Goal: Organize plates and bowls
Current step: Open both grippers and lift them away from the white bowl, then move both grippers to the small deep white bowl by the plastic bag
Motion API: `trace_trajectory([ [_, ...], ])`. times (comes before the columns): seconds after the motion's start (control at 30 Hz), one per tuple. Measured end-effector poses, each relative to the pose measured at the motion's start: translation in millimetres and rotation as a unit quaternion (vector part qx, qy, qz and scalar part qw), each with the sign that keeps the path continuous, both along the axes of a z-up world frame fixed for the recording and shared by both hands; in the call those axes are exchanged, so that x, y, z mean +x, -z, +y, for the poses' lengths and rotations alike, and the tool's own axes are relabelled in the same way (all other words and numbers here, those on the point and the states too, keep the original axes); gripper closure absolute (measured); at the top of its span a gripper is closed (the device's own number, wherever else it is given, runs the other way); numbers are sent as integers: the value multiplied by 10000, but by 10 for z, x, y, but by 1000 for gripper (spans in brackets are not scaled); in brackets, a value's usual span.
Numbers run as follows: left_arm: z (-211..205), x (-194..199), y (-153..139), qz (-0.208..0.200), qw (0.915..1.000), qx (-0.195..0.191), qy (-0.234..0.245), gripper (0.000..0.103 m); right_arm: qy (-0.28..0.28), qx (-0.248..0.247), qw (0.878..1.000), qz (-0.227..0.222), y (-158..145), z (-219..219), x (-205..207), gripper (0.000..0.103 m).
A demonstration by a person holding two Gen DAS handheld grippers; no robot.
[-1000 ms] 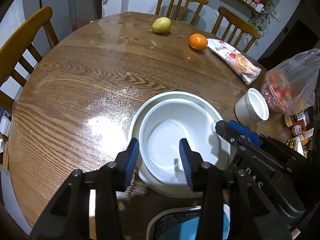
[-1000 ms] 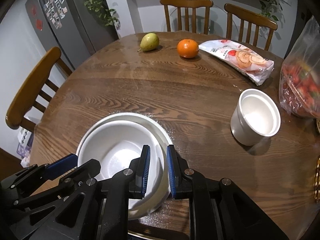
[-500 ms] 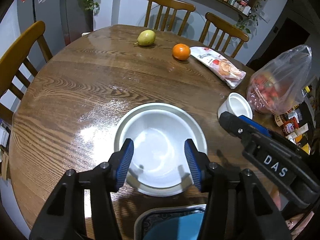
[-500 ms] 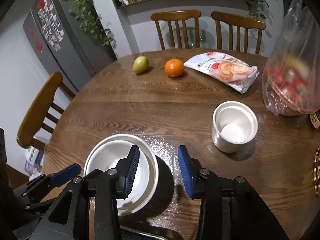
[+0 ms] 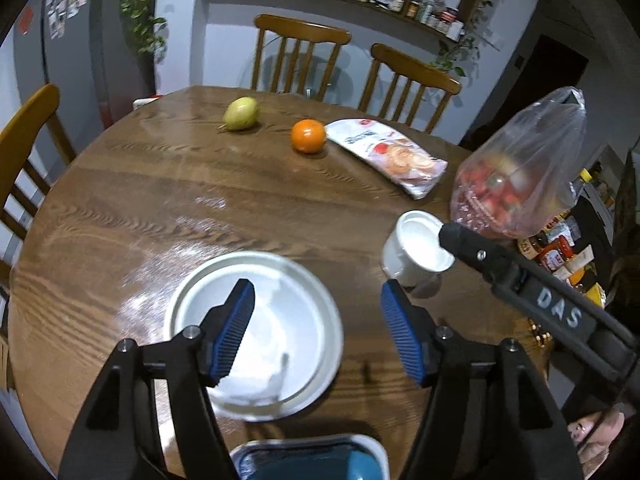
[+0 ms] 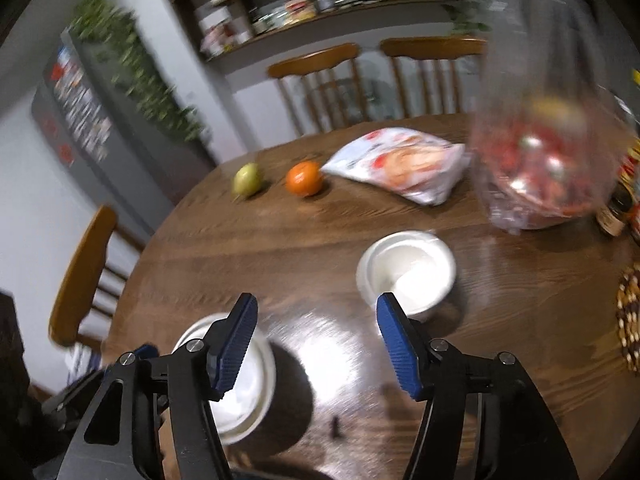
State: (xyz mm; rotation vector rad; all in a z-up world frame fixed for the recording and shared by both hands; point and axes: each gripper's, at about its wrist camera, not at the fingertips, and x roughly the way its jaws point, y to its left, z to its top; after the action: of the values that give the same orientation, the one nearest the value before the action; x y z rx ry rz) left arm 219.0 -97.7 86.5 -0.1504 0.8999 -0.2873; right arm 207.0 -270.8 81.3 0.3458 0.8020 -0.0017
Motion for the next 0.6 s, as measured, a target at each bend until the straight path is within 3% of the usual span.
trace_trajectory([
  [0.27,-518,247,-68,-168,9997,83,166,38,716,461,9964,24,118,-641,65,40],
  [0.43,-754,495,104,75,9999,-22,142,38,744,628,9952,-19,235,-793,144,40],
  [0.6,-893,689,321,347,9994,2,63,38,842,778,9928,353,504,-982,328,40],
])
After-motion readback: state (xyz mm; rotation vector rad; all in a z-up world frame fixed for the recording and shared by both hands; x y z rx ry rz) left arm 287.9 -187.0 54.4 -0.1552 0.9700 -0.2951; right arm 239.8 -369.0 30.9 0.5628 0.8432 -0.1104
